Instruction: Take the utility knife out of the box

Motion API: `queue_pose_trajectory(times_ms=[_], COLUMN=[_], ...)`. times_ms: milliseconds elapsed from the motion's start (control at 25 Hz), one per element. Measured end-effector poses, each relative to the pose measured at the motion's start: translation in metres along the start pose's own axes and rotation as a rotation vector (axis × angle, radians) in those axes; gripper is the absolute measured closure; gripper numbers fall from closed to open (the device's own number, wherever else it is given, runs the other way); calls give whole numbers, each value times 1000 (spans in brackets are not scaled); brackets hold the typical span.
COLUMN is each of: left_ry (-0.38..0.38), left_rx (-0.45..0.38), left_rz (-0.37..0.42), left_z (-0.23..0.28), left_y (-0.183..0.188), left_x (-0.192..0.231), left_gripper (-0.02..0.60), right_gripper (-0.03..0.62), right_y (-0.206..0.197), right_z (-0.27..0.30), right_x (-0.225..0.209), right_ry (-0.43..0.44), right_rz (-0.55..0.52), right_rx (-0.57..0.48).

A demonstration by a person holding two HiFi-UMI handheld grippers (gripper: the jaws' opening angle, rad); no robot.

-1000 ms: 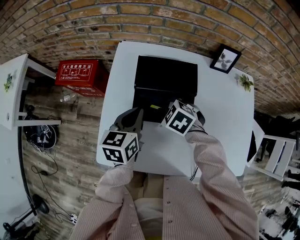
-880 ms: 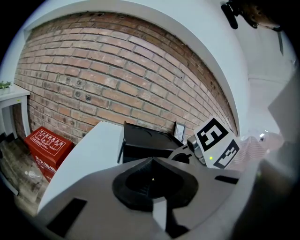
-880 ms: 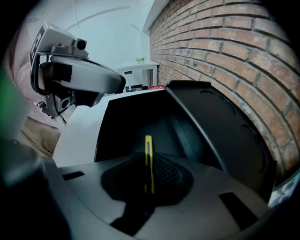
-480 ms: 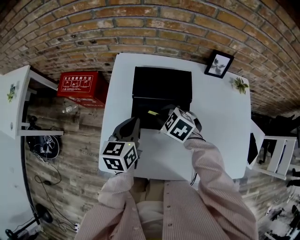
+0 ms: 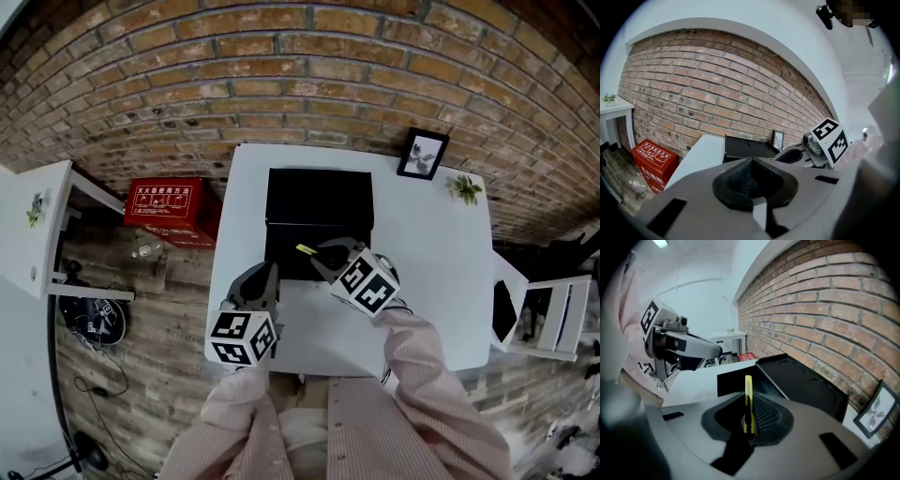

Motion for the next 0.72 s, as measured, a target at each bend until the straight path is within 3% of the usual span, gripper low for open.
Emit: queue_pose_trajectory(times_ms=[400, 720], left_ry=[-7, -16], left_rx=[-54, -109], left_rz=[55, 98], left_z=[-14, -24], left_y=[15, 32], left_x=[-17, -26], left_gripper=[589, 589], right_gripper=[542, 542], right_y=[4, 14], right_z=[-42, -72], right_x=[7, 11], right_ry=[-72, -131], right_rz=[200, 302], right_rx=[-211, -355])
Point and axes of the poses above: the fingertips, and each gripper's own axes: z forward along the fingers, x to its left, y out of its top, the point moved 9 cm from there along -z, backward along the fingers, and after that the axes turned 14 degrees about -y, right-handed, at the moved point
